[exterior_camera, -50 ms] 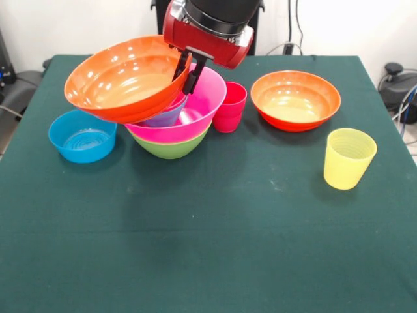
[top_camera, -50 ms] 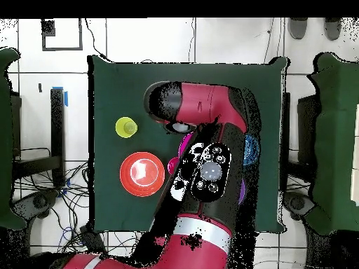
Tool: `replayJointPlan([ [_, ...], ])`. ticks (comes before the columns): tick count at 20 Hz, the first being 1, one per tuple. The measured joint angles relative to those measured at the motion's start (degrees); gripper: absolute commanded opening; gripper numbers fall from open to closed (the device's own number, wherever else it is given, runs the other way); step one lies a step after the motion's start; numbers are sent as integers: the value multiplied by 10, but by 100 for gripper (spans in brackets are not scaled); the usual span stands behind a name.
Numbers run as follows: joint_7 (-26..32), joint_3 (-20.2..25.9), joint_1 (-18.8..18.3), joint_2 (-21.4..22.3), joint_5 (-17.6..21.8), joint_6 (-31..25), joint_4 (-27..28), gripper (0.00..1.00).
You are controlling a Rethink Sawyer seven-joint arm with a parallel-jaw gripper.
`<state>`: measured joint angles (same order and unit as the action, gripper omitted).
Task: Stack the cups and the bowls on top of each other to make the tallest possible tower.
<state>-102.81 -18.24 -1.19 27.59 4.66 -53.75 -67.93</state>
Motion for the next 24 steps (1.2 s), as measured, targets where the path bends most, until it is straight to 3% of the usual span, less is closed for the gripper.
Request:
replayJointPlan([
  [24, 0, -21, 13, -4, -2, -32, -22, 0],
])
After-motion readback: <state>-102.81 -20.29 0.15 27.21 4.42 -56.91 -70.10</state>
